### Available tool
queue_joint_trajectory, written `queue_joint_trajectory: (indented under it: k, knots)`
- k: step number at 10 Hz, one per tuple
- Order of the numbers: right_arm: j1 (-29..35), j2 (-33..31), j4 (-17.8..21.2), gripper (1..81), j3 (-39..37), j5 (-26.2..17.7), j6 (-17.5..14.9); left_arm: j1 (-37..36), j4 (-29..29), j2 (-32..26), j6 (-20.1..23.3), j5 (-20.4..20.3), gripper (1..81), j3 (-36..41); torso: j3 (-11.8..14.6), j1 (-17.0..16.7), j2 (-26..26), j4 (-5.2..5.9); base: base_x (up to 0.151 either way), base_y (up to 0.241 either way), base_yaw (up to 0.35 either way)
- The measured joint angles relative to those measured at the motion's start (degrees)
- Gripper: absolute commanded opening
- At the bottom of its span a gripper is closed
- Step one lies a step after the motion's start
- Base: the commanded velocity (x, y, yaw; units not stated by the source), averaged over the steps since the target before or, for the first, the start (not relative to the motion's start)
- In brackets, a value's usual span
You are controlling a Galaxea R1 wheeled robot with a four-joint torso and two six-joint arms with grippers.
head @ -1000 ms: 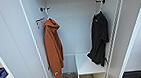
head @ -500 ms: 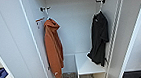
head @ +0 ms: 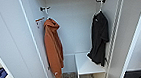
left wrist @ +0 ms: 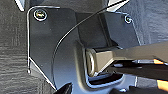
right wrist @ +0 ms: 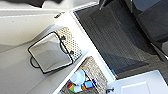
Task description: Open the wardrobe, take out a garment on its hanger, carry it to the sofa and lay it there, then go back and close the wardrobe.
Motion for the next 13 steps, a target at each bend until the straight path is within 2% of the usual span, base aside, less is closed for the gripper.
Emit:
queue_joint_trajectory:
  k: [1,2,3,7,9,13]
  knots:
    - [0.3,0.0,1.7,81.1,0.0,-2.9,0.2,0.0,0.0,0.2,0.0,0.0,81.1,0.1,0.0,0.0,0.0,0.0,0.0,0.0,0.0]
    - [0.4,0.0,5.9,81.1,0.0,-6.0,0.7,0.0,0.1,0.2,0.0,0.0,81.1,0.1,0.0,0.0,0.0,0.0,0.0,0.0,0.0]
    - [0.2,-0.2,8.0,81.1,-0.1,-7.4,0.9,0.0,0.1,0.2,0.0,0.0,81.1,0.0,0.0,0.0,0.0,0.0,0.0,0.0,0.0]
    - [-1.7,-5.3,18.1,81.1,2.5,-8.7,1.5,-0.3,0.5,0.1,0.0,0.0,81.1,0.0,0.0,0.0,0.0,0.0,0.0,0.0,0.0]
    - [-1.9,-7.0,24.0,81.1,4.6,-6.1,1.6,-0.5,0.7,0.0,0.0,-0.2,81.1,0.0,0.0,0.0,0.0,0.0,0.0,0.0,0.0]
    - [-5.5,-13.7,40.3,81.1,8.9,3.5,1.6,-0.8,0.8,0.0,0.0,-0.4,81.1,0.0,0.0,0.0,0.0,0.0,0.0,0.0,0.0]
